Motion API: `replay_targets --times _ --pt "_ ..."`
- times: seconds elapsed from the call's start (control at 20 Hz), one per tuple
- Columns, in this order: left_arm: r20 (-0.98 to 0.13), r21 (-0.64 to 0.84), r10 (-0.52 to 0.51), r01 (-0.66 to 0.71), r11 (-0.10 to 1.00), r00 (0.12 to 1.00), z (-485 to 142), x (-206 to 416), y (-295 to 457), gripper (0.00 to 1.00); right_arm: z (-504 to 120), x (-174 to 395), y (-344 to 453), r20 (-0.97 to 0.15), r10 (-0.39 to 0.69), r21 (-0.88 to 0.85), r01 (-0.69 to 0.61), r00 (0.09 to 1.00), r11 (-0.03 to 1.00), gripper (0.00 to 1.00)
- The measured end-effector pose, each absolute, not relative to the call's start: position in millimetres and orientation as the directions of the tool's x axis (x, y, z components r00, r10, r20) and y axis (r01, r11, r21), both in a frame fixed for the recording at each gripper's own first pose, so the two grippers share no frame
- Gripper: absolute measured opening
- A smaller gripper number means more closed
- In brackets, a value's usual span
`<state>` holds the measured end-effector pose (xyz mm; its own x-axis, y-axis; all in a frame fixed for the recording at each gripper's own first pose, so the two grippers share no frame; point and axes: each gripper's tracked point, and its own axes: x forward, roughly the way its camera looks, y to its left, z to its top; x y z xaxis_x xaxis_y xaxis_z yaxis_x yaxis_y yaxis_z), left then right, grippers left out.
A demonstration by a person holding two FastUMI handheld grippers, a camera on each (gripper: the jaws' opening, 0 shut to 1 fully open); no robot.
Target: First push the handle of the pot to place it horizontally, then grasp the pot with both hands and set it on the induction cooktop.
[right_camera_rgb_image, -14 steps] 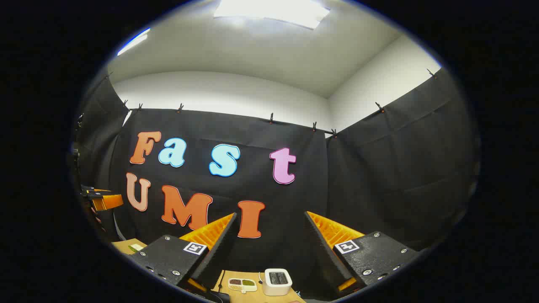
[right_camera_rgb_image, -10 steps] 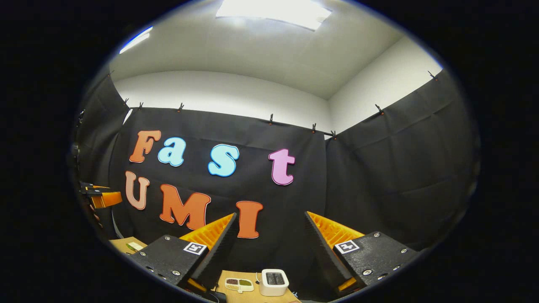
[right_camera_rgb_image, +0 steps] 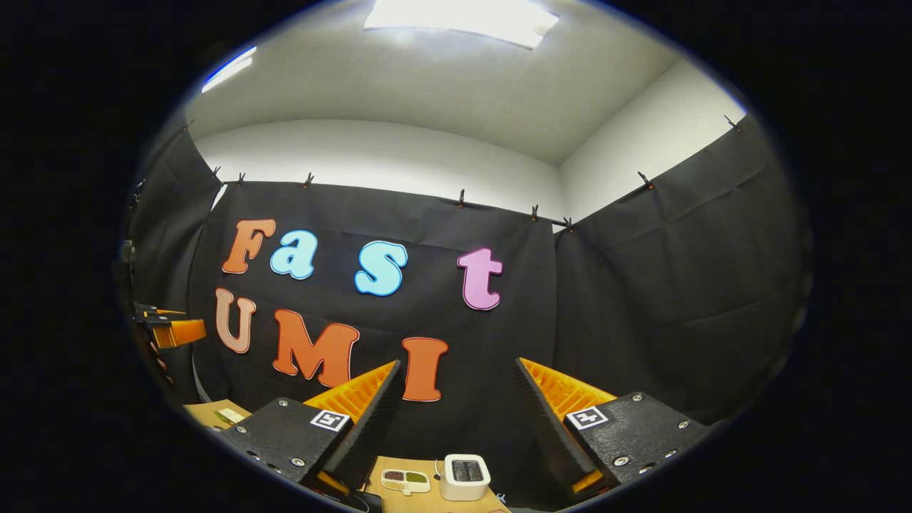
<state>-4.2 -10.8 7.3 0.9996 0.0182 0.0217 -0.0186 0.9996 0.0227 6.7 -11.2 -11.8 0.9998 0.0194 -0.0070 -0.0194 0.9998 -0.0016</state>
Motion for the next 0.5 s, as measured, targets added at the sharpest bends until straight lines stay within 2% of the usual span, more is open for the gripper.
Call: replay_targets --times 0.5 --pt "0.035 0.031 0.054 -0.055 0.998 0.998 8 -7 -6 0.88 -24 13 -20 -0.024 0.016 0.003 -0.016 1.0 1.0 0.95"
